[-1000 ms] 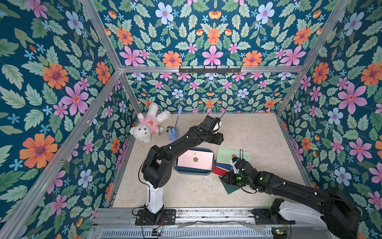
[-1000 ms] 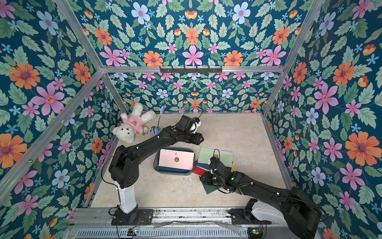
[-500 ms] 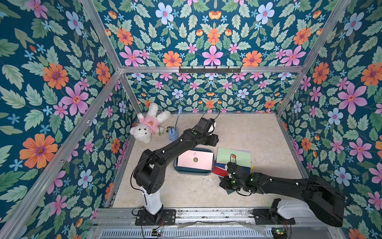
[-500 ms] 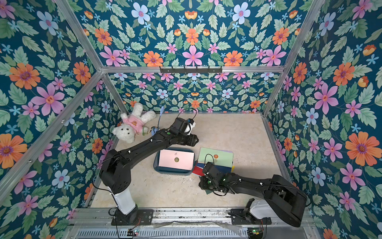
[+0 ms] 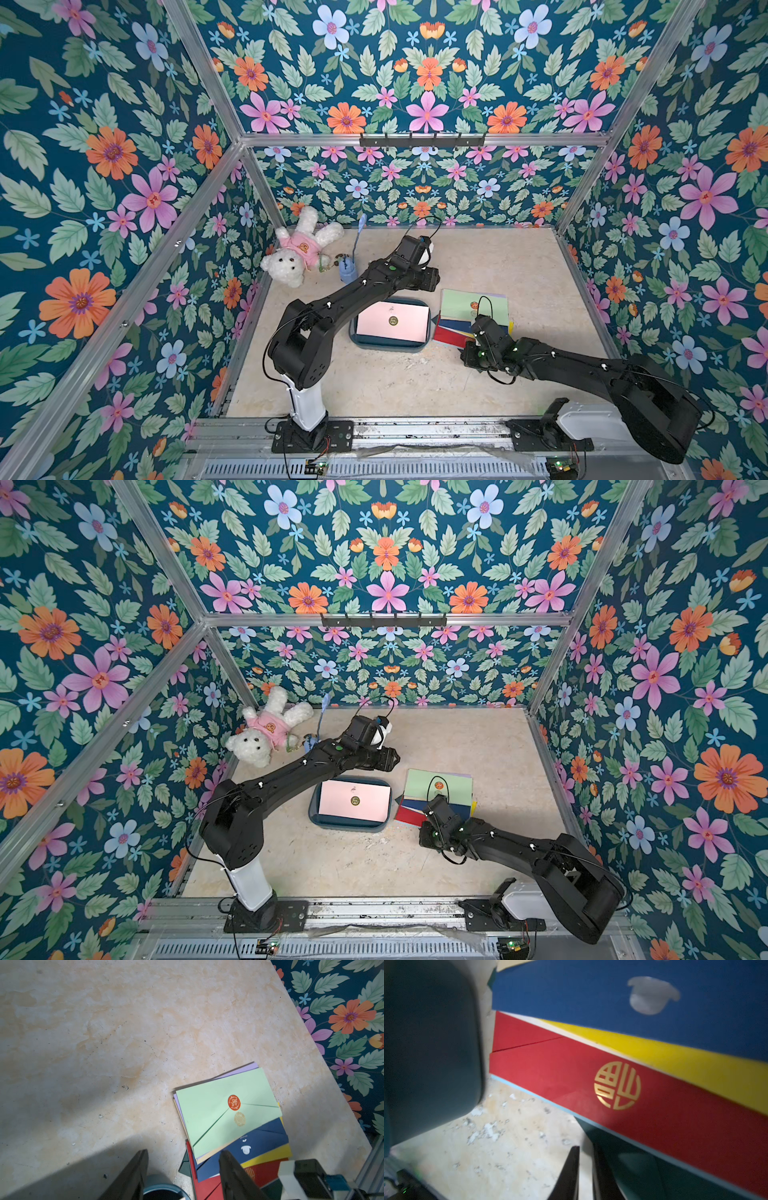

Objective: Put the sealed envelopes into the storage box
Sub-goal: Adjust the envelope at the center of the board.

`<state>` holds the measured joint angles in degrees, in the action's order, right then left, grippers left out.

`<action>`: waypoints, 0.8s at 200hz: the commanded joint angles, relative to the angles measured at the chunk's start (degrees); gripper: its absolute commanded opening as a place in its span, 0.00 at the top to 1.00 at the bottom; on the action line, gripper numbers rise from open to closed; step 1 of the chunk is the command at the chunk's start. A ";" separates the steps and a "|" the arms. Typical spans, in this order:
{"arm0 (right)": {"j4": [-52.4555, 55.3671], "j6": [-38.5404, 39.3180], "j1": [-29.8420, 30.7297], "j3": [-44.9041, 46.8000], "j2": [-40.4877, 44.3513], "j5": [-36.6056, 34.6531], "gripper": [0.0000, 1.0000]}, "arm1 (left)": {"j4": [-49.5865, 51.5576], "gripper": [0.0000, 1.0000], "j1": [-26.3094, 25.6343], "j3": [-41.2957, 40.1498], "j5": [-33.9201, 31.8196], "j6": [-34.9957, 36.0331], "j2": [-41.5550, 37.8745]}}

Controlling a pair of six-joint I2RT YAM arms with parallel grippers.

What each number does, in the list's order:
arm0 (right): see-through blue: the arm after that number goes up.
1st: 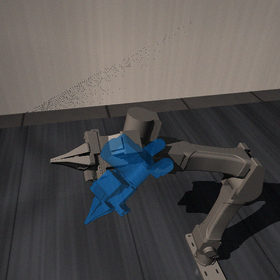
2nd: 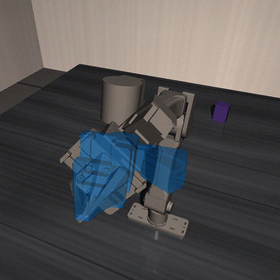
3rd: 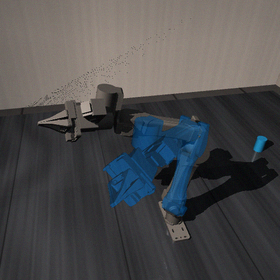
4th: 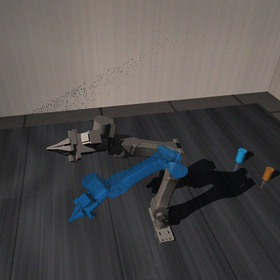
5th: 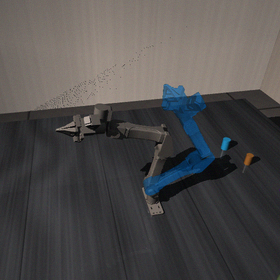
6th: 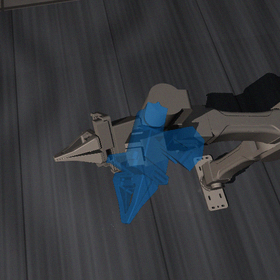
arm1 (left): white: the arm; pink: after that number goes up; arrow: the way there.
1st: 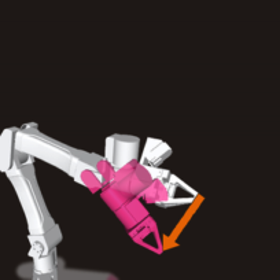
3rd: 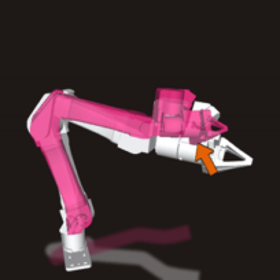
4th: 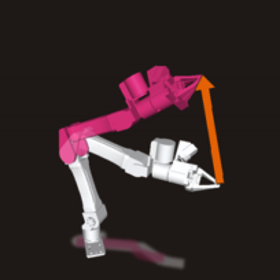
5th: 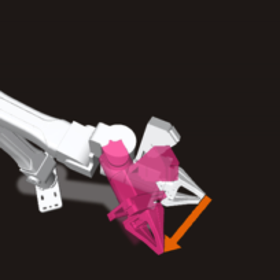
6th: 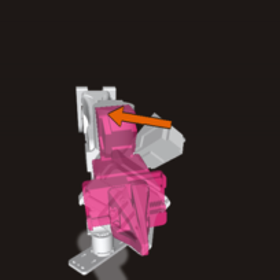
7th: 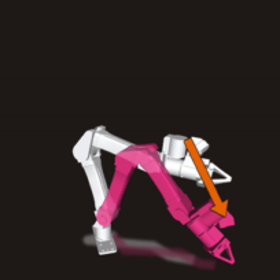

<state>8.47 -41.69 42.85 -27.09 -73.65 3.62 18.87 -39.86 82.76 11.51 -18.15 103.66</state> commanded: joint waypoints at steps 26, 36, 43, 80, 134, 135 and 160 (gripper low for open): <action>4.70 3.91 -7.31 1.24 0.52 -5.82 0.81 | -0.59 0.39 -0.08 1.66 3.06 -0.49 2.30; 4.35 4.25 -9.45 1.43 1.07 -6.16 0.81 | -0.50 0.39 -0.13 2.26 3.67 -0.39 3.24; 4.32 4.25 -10.74 1.47 1.99 -7.00 0.81 | -0.21 0.39 -0.24 3.03 4.04 -0.03 4.14; 4.24 6.26 -21.20 1.42 6.53 -4.53 0.78 | 0.84 0.39 -0.98 7.19 5.85 0.66 8.59; 1.77 6.40 -27.62 -3.79 11.04 -2.97 0.52 | 5.38 0.38 -1.20 22.23 3.78 1.06 21.13; 1.53 6.33 -27.81 -3.86 10.79 -2.77 0.52 | 5.43 0.38 -1.19 22.60 3.82 0.99 21.53; -3.56 4.09 -31.71 -5.79 4.88 1.90 0.47 | 6.35 0.36 -1.20 32.17 3.45 0.38 29.16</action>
<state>9.32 -35.68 13.15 -31.31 -65.08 1.72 23.05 -41.10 108.22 16.08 -17.74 127.55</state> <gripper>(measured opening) 0.520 0.633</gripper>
